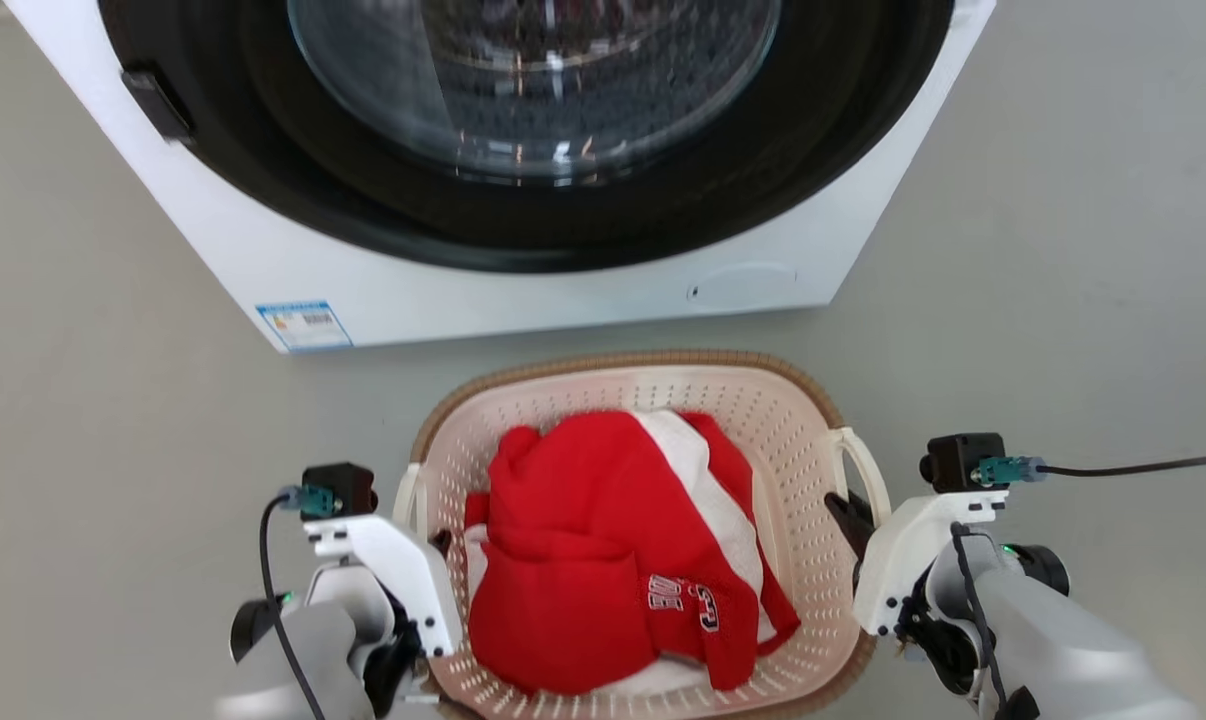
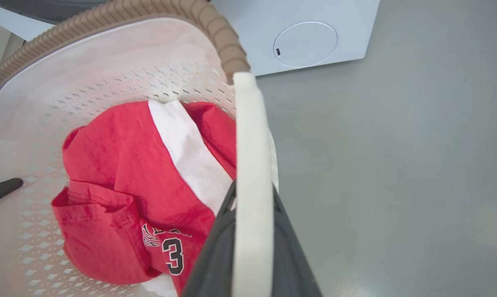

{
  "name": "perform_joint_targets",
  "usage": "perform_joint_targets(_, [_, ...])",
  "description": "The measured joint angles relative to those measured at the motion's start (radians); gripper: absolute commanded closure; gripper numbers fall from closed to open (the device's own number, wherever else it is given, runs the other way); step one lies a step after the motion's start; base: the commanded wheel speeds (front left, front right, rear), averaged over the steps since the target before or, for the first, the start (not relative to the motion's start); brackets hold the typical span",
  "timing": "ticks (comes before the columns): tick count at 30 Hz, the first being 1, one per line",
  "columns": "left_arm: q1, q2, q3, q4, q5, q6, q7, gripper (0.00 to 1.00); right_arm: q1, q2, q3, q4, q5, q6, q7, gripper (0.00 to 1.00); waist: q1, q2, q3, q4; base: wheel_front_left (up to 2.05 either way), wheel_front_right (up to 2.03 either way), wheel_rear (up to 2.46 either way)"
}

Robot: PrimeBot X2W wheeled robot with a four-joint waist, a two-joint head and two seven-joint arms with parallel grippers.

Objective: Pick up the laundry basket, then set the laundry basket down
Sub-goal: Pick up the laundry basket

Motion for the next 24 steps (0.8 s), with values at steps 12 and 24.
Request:
perform_joint_targets(12, [0.059,-0.004,-0.036,0.007,-0.067,0.0,0.106,1.0,0.0,-0.014,0.101,0.009,0.099,-0.001,0.106,1.0,0.0,0.0,-0.144,-0.003,0.0,0.0,0.0])
perform_joint_targets(24, [0.08,0.0,-0.068,0.01,-0.116,0.002,0.181,1.0,-0.001,-0.02,0.162,0.014,0.174,-0.001,0.196,1.0,0.0,0.0,-0.174,0.001,0.0,0.0,0.0])
